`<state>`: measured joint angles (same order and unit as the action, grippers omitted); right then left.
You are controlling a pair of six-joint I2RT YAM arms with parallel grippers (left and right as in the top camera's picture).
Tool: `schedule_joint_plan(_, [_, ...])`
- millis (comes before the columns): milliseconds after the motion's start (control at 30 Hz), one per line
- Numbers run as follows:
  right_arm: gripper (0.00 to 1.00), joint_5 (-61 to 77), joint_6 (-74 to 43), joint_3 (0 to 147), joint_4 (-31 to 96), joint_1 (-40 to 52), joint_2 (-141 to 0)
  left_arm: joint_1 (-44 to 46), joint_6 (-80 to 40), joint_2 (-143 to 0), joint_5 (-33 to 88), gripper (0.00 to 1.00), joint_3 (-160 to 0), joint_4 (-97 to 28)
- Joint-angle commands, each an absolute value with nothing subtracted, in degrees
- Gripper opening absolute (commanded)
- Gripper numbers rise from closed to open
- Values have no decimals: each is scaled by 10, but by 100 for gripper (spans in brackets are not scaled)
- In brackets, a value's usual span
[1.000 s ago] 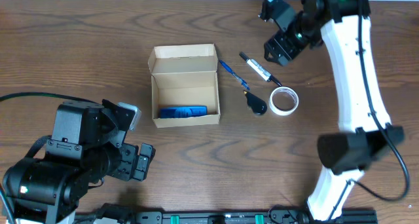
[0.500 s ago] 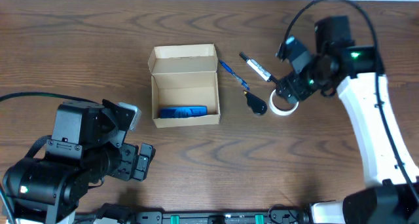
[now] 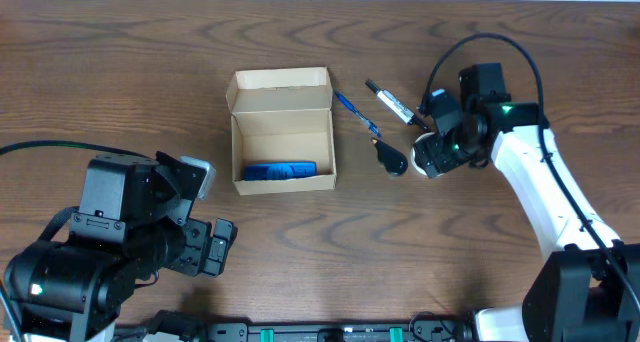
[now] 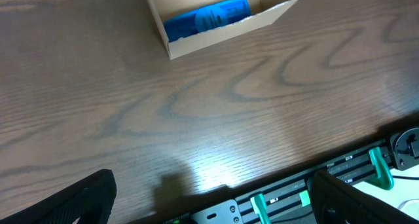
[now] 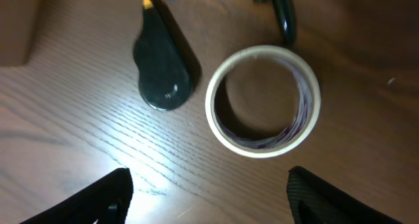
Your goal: Pack container
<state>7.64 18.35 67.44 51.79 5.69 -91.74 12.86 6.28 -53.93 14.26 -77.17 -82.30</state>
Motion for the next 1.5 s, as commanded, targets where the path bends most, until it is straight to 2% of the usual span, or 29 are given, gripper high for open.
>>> schedule_joint_plan(0, [77, 48, 161, 652, 503, 58, -922, 128, 73, -539, 146, 95, -781, -825])
schedule_joint_plan(700, [69, -17, 138, 536, 353, 98, -923, 128, 73, -539, 146, 95, -781, -825])
schedule_joint_plan(1033, [57, -20, 144, 501, 277, 98, -929, 128, 73, -539, 146, 96, -781, -825])
schedule_joint_plan(1400, [56, -20, 144, 499, 259, 99, -967, 128, 73, -539, 146, 95, -781, -825])
schedule_joint_plan(1467, [52, -20, 144, 499, 255, 99, -971, 128, 73, -539, 146, 95, -781, -825])
